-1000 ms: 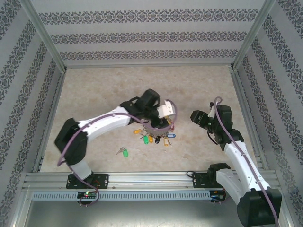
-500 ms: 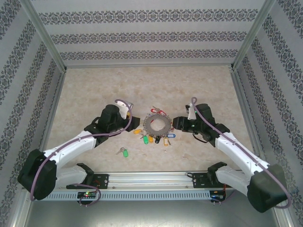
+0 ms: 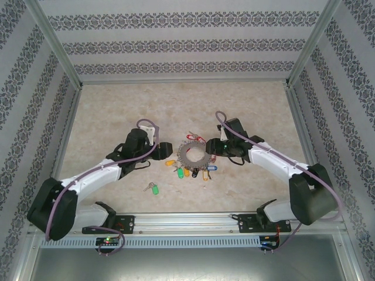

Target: Put the keys on the keyring

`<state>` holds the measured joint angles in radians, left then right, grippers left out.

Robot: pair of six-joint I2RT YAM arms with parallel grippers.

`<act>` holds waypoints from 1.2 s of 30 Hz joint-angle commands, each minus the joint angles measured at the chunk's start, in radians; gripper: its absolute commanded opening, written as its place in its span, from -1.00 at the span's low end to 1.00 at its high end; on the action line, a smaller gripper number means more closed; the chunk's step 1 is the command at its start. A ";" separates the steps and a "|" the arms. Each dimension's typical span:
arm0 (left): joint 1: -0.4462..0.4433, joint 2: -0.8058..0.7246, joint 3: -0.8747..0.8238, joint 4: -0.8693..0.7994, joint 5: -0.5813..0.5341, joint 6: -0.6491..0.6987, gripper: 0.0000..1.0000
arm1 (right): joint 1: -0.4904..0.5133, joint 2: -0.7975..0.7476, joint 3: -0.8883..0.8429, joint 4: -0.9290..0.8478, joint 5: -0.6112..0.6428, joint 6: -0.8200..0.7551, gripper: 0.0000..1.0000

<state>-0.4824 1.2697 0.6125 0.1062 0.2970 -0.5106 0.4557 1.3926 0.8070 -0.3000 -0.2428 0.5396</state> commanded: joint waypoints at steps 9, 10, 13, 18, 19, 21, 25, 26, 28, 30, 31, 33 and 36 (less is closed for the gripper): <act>0.013 0.267 0.257 -0.032 0.139 0.013 0.39 | 0.000 -0.028 -0.104 0.005 0.028 0.146 0.09; 0.014 0.298 0.283 -0.046 0.136 0.014 0.39 | 0.000 -0.030 -0.117 0.022 0.014 0.165 0.08; 0.019 0.382 0.349 -0.081 0.154 0.012 0.37 | 0.008 -0.023 -0.141 0.086 -0.038 0.226 0.06; 0.021 0.476 0.412 -0.126 0.175 0.007 0.30 | 0.018 0.003 -0.161 0.164 -0.067 0.295 0.01; 0.020 0.488 0.416 -0.138 0.174 0.006 0.31 | 0.018 0.012 -0.160 0.172 -0.073 0.303 0.01; 0.020 0.509 0.425 -0.153 0.177 0.010 0.30 | 0.018 0.033 -0.158 0.179 -0.083 0.325 -0.01; 0.020 0.557 0.456 -0.165 0.203 0.022 0.29 | 0.024 0.057 -0.179 0.231 -0.110 0.383 -0.02; 0.020 0.573 0.473 -0.176 0.212 0.025 0.26 | 0.026 0.060 -0.189 0.240 -0.107 0.402 -0.03; 0.021 0.601 0.492 -0.181 0.238 0.025 0.22 | 0.033 0.060 -0.216 0.283 -0.100 0.439 -0.05; 0.020 0.625 0.501 -0.174 0.264 0.016 0.16 | 0.039 0.059 -0.241 0.330 -0.092 0.466 -0.05; 0.020 0.635 0.508 -0.177 0.274 0.017 0.13 | 0.038 0.061 -0.248 0.344 -0.102 0.475 -0.06; 0.019 0.648 0.522 -0.194 0.284 0.020 0.10 | 0.042 0.043 -0.263 0.364 -0.104 0.496 -0.06; 0.021 0.653 0.527 -0.207 0.284 0.027 0.07 | 0.043 0.024 -0.327 0.509 -0.109 0.554 -0.10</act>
<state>-0.4709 1.9148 1.1202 -0.0517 0.5503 -0.5049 0.4892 1.4372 0.5232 0.0685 -0.3378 1.0153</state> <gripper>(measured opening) 0.535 0.457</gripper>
